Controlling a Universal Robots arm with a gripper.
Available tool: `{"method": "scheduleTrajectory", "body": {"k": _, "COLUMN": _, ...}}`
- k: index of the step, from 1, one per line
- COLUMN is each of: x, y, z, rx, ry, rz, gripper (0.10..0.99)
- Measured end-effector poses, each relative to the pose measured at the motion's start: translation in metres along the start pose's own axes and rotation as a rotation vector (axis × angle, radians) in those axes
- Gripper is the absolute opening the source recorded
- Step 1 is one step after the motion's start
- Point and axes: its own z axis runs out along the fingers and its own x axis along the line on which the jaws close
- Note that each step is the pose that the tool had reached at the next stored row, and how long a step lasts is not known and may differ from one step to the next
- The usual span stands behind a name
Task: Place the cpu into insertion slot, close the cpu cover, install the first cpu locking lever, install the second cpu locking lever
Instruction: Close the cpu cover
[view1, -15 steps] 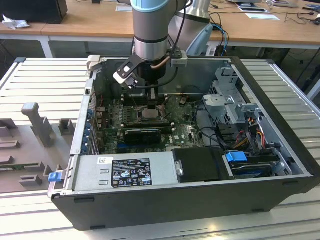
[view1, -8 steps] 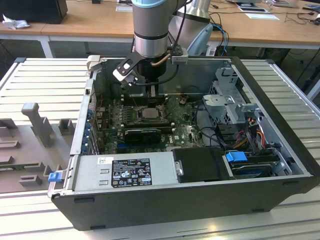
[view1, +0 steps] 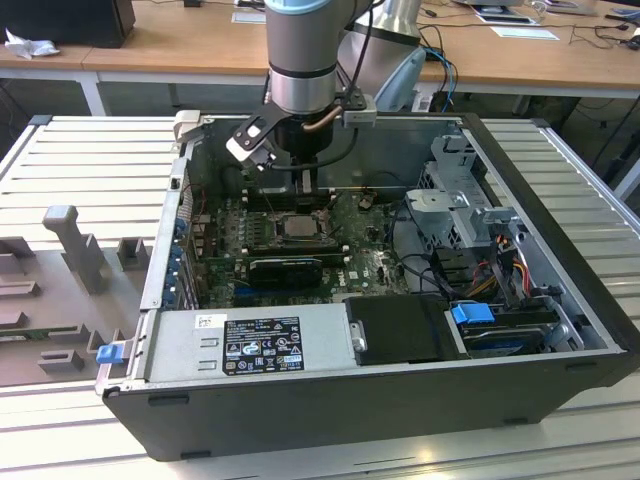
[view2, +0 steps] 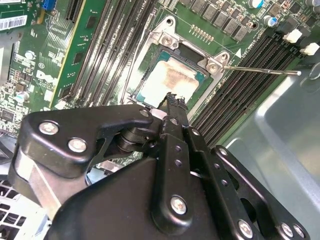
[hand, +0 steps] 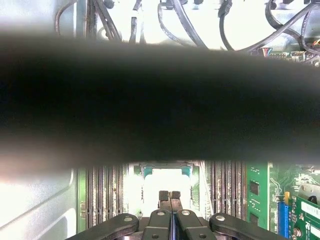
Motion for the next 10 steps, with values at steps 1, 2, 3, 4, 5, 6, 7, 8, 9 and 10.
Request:
{"method": "scheduleTrajectory", "body": {"k": 1, "x": 0.0, "y": 0.0, "z": -0.0005, "rx": 0.0, "ry": -0.0002, "rz": 0.0, "gripper": 0.106}}
{"method": "scheduleTrajectory", "body": {"k": 2, "x": 0.0, "y": 0.0001, "z": -0.0008, "rx": 0.0, "ry": 0.0, "rz": 0.0, "gripper": 0.106}}
{"method": "scheduleTrajectory", "body": {"k": 3, "x": 0.0, "y": 0.0001, "z": -0.0014, "rx": 0.0, "ry": 0.0002, "rz": 0.0, "gripper": 0.106}}
{"method": "scheduleTrajectory", "body": {"k": 4, "x": 0.0, "y": 0.0002, "z": -0.0026, "rx": 0.0, "ry": 0.0001, "rz": 0.0, "gripper": 0.106}}
{"method": "scheduleTrajectory", "body": {"k": 5, "x": 0.0001, "y": 0.0003, "z": -0.0039, "rx": 0.0, "ry": 0.0001, "rz": 0.0, "gripper": 0.106}}
{"method": "scheduleTrajectory", "body": {"k": 6, "x": 0.0001, "y": 0.0004, "z": -0.0062, "rx": 0.0, "ry": 0.0002, "rz": 0.0, "gripper": 0.106}}
{"method": "scheduleTrajectory", "body": {"k": 7, "x": 0.0002, "y": 0.0005, "z": -0.0085, "rx": 0.0, "ry": 0.0002, "rz": 0.0, "gripper": 0.106}}
{"method": "scheduleTrajectory", "body": {"k": 8, "x": 0.0002, "y": 0.0007, "z": -0.0123, "rx": 0.0, "ry": 0.0002, "rz": 0.0, "gripper": 0.106}}
{"method": "scheduleTrajectory", "body": {"k": 9, "x": 0.0003, "y": 0.0009, "z": -0.0149, "rx": 0.0, "ry": 0.0002, "rz": 0.0, "gripper": 0.106}}
{"method": "scheduleTrajectory", "body": {"k": 10, "x": 0.0003, "y": 0.001, "z": -0.0169, "rx": 0.0, "ry": 0.0001, "rz": 0.0, "gripper": 0.106}}
